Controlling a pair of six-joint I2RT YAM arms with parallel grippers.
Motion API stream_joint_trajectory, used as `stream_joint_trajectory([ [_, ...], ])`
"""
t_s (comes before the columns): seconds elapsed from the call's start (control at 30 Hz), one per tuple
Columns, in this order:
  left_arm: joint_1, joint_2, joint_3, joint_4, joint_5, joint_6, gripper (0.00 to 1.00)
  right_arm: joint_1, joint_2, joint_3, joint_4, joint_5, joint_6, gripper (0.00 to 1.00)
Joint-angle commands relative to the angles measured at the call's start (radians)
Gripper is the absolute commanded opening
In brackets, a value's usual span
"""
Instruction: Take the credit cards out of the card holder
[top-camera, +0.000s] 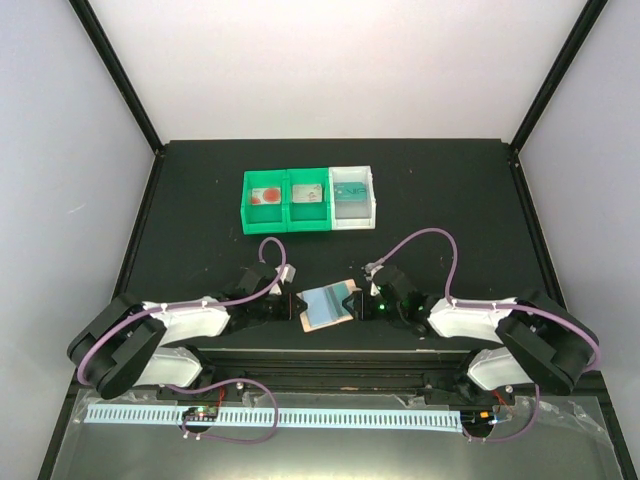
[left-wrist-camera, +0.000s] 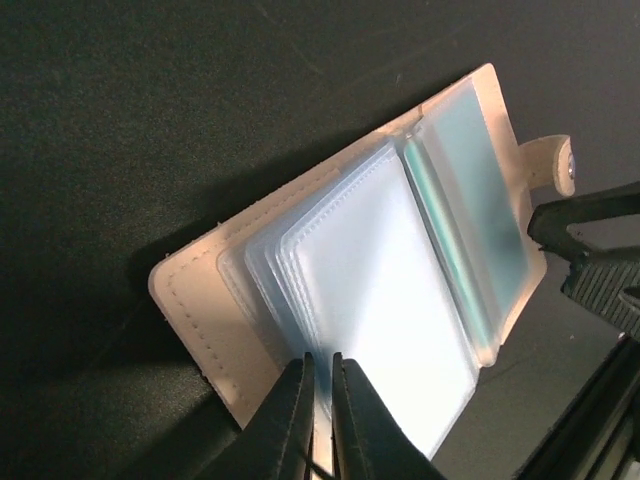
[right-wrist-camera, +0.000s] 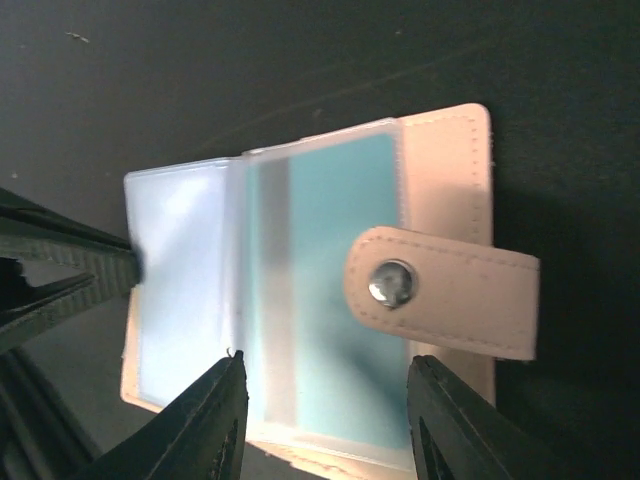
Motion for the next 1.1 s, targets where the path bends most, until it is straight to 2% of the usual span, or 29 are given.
stream_joint_trajectory([
  [0.0, -0.007, -0.016, -0.003, -0.009, -0.027, 0.004, 0.04, -0.006, 0.014, 0.023, -0.047, 0.077, -0.053, 0.44],
  [0.07, -0.007, -0.009, -0.003, -0.006, -0.027, 0.005, 0.02, -0.006, 0.037, 0.026, -0.039, 0.078, -0.055, 0.45],
  [0.33, -0.007, 0.026, -0.005, 0.012, -0.023, 0.007, 0.02, -0.006, 0.104, 0.036, 0.010, 0.043, -0.053, 0.47],
  [0.63, -0.008, 0.042, -0.006, 0.022, -0.028, 0.007, 0.02, -0.005, 0.089, 0.023, 0.091, -0.063, -0.007, 0.48],
  [1.07, -0.007, 0.034, -0.008, 0.006, -0.042, 0.012, 0.02, -0.006, 0.049, 0.014, 0.143, -0.113, 0.030, 0.48],
])
